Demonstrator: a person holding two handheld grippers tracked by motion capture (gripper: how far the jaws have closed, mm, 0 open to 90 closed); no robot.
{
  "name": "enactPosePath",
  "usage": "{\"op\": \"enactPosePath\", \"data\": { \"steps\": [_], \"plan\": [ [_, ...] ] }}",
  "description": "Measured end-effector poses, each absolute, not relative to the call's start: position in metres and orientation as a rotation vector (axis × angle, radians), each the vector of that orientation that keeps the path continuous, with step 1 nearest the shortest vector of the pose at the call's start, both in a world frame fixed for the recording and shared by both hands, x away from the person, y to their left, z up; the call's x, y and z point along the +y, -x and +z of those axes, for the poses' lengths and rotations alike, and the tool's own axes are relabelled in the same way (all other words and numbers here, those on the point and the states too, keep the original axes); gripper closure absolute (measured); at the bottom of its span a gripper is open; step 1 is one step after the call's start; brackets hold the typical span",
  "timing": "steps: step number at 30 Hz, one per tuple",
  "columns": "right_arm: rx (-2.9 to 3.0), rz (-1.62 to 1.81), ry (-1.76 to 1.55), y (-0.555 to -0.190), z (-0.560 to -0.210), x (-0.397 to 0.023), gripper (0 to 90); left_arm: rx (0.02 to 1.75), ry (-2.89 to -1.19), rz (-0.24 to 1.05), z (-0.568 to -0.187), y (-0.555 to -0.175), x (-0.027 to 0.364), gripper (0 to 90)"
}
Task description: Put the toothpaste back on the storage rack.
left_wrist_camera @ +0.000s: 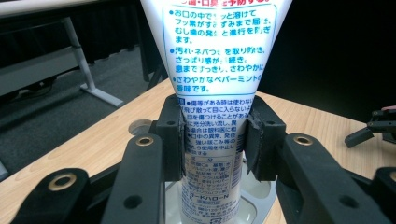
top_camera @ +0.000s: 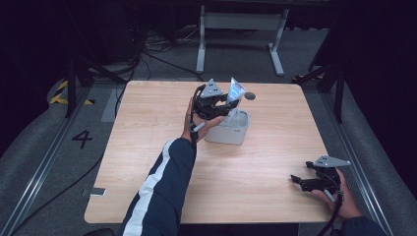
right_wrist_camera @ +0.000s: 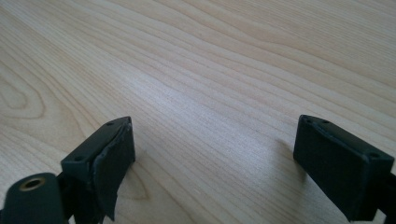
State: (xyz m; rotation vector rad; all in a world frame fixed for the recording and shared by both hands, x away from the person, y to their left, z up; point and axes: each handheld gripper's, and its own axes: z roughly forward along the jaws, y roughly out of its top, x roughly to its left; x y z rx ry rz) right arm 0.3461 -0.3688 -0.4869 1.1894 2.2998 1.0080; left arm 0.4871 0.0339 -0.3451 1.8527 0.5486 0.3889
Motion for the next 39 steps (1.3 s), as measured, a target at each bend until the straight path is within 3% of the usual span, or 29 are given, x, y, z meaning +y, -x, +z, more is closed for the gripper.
{"op": "enactPosePath", "data": {
  "steps": [39],
  "plan": [
    [2.3,1.008,-1.188,-0.346,-0.487,-0.369,12.8,0.574,-1.963,0.359,-0.377,-0.483,0.032,62.2]
  ]
}}
